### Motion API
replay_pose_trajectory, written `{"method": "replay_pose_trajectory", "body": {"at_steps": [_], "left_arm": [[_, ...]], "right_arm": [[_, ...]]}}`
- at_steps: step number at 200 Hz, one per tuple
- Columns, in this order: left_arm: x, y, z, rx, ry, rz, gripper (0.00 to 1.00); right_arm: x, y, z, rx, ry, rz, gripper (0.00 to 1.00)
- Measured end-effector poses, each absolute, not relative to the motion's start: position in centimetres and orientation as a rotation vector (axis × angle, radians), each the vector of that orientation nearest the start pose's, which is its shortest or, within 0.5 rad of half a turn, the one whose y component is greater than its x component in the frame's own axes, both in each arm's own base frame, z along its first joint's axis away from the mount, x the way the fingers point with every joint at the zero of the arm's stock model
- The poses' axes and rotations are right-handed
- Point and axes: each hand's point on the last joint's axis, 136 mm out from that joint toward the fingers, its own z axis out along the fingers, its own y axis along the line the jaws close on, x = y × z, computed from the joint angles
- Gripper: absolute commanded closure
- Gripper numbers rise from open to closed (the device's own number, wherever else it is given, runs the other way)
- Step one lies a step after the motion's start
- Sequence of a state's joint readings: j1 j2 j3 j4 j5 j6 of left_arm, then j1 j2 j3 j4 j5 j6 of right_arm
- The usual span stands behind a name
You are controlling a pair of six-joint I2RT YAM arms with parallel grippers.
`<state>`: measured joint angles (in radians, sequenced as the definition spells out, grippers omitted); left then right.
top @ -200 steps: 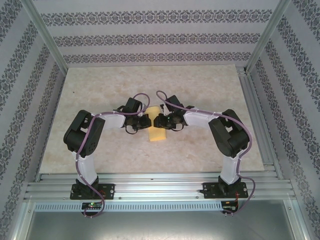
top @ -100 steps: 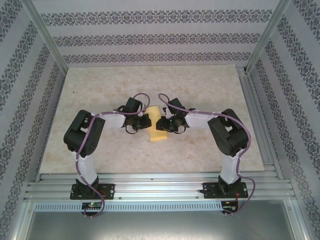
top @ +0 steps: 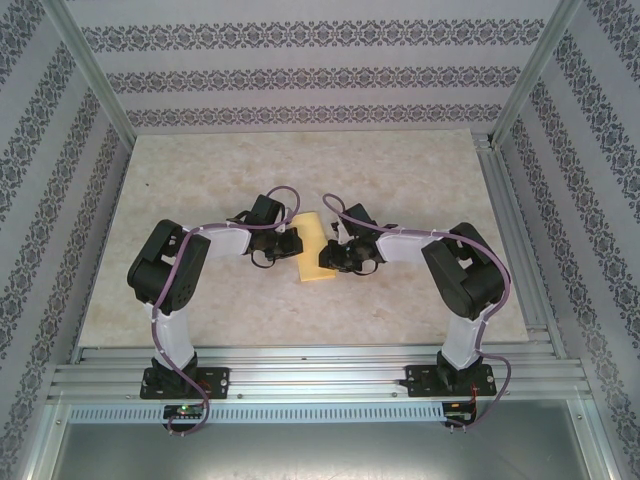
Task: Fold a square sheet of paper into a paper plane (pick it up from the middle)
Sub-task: Fold the square sheet of paper in half at the center of the table.
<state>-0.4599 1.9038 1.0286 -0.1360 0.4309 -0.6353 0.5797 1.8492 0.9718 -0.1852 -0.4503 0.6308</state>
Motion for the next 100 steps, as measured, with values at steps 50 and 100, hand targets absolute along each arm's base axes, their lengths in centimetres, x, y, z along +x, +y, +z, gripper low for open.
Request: {"method": "replay_pose_trajectory", "body": {"at_steps": [50, 100], "left_arm": [[35.5, -25.6, 1.8, -0.068, 2.743, -0.921, 0.92], [35.5, -25.6, 1.8, -0.068, 2.742, -0.922, 0.92]], "right_arm": [[28.3, 27.5, 2.1, -0.090, 2.840, 0.944, 0.82], [27.8, 27.1, 1.4, -0.078, 2.855, 0.938, 0.84]]}}
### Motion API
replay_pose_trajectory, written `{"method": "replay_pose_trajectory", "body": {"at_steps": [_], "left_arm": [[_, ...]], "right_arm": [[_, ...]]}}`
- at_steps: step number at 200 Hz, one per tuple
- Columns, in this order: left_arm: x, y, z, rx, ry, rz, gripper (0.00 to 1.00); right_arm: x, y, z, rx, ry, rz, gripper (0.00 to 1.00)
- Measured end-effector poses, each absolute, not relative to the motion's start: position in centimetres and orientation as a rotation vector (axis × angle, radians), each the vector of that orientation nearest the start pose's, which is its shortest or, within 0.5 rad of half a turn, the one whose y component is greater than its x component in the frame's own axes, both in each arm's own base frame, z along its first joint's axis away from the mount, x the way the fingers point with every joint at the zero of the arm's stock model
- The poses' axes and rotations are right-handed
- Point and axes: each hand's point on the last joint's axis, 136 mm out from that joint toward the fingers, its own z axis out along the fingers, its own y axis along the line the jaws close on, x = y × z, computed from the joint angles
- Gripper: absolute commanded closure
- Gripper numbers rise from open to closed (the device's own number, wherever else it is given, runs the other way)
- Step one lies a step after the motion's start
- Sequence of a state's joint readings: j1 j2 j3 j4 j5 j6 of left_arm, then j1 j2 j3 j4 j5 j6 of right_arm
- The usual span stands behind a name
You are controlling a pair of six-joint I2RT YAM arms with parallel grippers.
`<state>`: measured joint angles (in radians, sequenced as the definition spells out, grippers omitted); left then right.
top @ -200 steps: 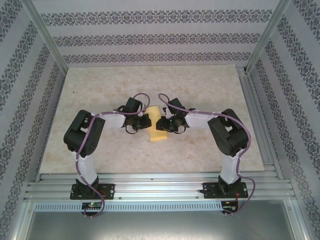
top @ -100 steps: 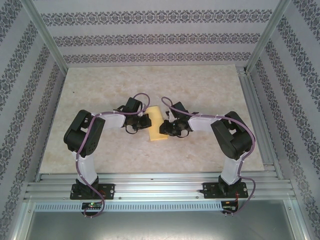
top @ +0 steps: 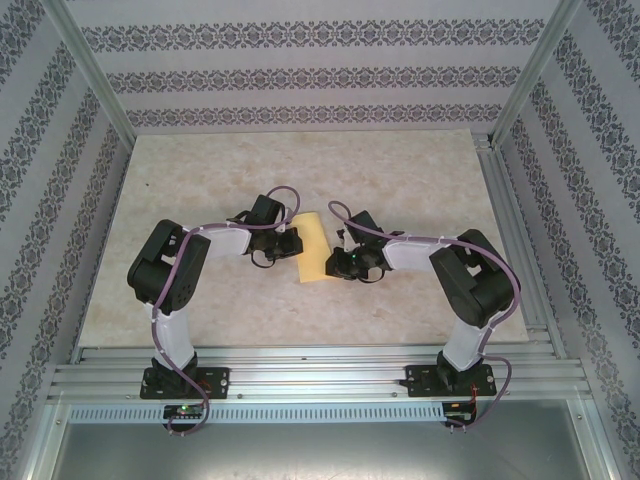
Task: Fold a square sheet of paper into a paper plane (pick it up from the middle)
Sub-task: Fold the square sheet of paper in half at the center of the table.
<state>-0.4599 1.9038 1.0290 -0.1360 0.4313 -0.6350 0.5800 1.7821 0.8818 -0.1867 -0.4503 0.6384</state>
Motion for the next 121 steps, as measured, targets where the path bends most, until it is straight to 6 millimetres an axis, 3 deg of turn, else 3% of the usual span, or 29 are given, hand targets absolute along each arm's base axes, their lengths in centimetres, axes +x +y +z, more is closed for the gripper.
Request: {"method": "replay_pose_trajectory", "body": {"at_steps": [33, 75, 94, 121], "left_arm": [[35.5, -25.6, 1.9, -0.068, 2.742, -0.922, 0.92], [35.5, -25.6, 1.9, -0.067, 2.743, -0.921, 0.92], [35.5, -25.6, 1.9, -0.065, 2.744, -0.919, 0.92], [35.5, -25.6, 1.9, -0.064, 2.745, -0.916, 0.92]], "right_arm": [[28.5, 27.4, 3.0, -0.081, 2.830, 0.938, 0.83], [33.9, 29.5, 7.1, -0.090, 2.673, 0.975, 0.84], [35.9, 30.3, 7.3, -0.087, 2.643, 0.981, 0.84], [37.8, 30.4, 6.1, -0.059, 2.636, 1.003, 0.84]]}}
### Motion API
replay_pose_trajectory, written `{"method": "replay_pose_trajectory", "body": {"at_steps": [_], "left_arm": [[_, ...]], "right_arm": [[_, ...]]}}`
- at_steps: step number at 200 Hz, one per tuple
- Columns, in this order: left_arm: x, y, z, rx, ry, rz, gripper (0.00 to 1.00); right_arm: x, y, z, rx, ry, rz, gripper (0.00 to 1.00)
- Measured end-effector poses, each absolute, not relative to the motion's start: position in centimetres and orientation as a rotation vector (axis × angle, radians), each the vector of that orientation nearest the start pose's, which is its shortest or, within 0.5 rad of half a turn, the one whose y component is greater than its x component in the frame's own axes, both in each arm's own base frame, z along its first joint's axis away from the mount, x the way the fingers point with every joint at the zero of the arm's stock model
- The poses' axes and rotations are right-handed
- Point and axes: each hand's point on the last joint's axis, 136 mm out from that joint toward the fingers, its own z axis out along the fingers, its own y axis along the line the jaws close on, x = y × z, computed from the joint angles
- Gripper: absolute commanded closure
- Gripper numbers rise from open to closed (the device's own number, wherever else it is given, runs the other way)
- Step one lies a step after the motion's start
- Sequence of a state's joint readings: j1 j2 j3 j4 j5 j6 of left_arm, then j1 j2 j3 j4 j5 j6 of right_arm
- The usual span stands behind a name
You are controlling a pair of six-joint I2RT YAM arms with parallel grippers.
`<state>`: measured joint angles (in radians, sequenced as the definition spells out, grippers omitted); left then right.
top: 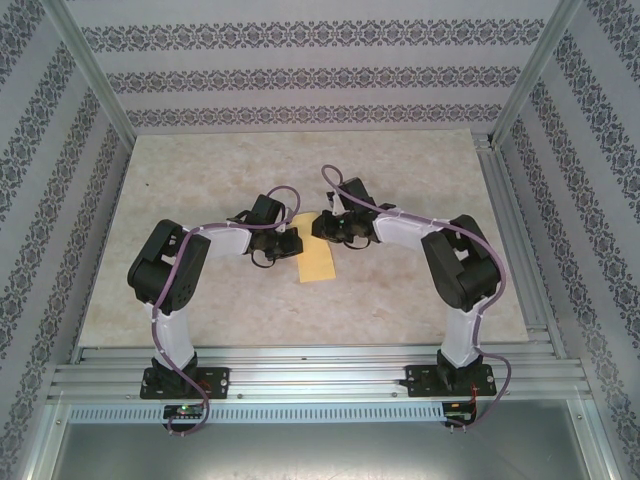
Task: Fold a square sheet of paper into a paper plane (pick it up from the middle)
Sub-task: Fold the square sheet of paper in half at the center of the table.
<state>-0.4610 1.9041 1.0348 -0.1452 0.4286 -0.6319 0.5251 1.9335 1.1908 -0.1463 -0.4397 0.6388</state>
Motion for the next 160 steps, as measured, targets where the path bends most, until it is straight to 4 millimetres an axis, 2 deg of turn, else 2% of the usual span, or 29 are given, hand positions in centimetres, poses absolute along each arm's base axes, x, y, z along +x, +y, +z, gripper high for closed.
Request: {"method": "replay_pose_trajectory", "body": {"at_steps": [45, 66, 120, 160], "left_arm": [[35.5, -25.6, 1.9, -0.060, 2.747, -0.914, 0.92], [35.5, -25.6, 1.9, -0.058, 2.747, -0.914, 0.92], [35.5, -25.6, 1.9, -0.044, 2.747, -0.912, 0.92], [35.5, -25.6, 1.8, -0.034, 2.746, -0.909, 0.92]], "right_arm": [[39.0, 29.5, 2.7, 0.000, 2.689, 1.012, 0.83], [39.2, 29.1, 1.9, 0.022, 2.703, 1.005, 0.83], [39.9, 29.1, 2.3, 0.049, 2.687, 1.051, 0.83], [41.4, 30.0, 4.3, 0.037, 2.636, 1.081, 0.83]]}}
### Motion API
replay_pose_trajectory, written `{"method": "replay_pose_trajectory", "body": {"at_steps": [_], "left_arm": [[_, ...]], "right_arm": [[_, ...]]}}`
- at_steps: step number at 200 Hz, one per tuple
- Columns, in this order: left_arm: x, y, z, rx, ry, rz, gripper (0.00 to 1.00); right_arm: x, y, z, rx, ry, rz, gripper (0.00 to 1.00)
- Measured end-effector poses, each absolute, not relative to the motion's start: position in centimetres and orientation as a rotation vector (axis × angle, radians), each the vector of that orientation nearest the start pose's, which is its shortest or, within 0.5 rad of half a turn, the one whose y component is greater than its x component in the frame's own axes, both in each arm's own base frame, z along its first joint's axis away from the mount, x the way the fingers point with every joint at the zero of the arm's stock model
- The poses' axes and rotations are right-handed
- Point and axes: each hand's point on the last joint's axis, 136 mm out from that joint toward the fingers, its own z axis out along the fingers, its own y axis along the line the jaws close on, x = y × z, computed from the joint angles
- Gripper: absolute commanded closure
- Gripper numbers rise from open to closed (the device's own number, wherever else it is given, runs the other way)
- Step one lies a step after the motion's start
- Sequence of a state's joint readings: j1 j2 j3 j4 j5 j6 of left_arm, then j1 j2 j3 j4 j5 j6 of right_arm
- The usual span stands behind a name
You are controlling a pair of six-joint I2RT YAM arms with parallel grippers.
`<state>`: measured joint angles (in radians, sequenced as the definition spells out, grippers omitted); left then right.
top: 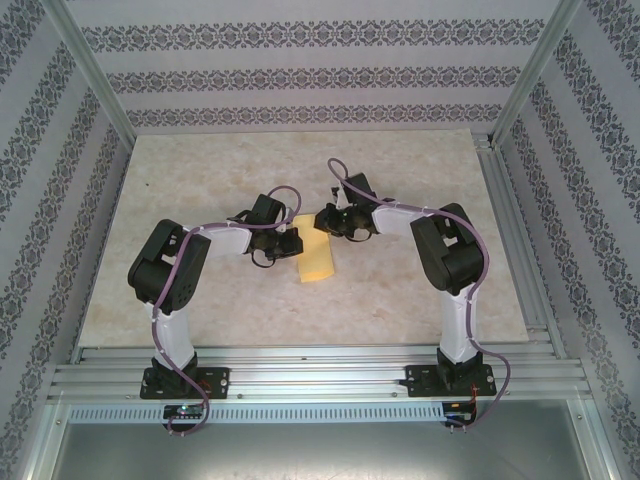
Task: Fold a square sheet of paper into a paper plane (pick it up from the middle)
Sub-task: Fold the square sheet of paper in half at the center of the table.
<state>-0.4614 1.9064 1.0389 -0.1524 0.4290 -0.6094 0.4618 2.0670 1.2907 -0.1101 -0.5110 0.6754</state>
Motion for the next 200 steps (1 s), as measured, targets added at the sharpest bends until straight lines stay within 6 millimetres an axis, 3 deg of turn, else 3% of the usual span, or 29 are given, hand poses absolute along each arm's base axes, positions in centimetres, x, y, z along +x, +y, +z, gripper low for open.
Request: {"method": "replay_pose_trajectory", "body": {"at_steps": [36, 89, 133, 200], "left_arm": [[35.5, -25.6, 1.9, -0.034, 2.747, -0.908, 0.92], [35.5, -25.6, 1.9, -0.030, 2.747, -0.907, 0.92], [35.4, -25.6, 1.8, -0.029, 2.748, -0.906, 0.92], [35.5, -25.7, 1.8, -0.028, 2.750, -0.896, 0.92]], "right_arm": [[43.3, 30.9, 5.7, 0.026, 2.588, 1.097, 0.81], [43.6, 29.5, 2.0, 0.097, 2.666, 1.030, 0.81], [45.2, 28.8, 2.5, 0.105, 2.655, 0.984, 0.81], [45.1, 29.4, 4.1, 0.074, 2.627, 1.000, 0.81]]}}
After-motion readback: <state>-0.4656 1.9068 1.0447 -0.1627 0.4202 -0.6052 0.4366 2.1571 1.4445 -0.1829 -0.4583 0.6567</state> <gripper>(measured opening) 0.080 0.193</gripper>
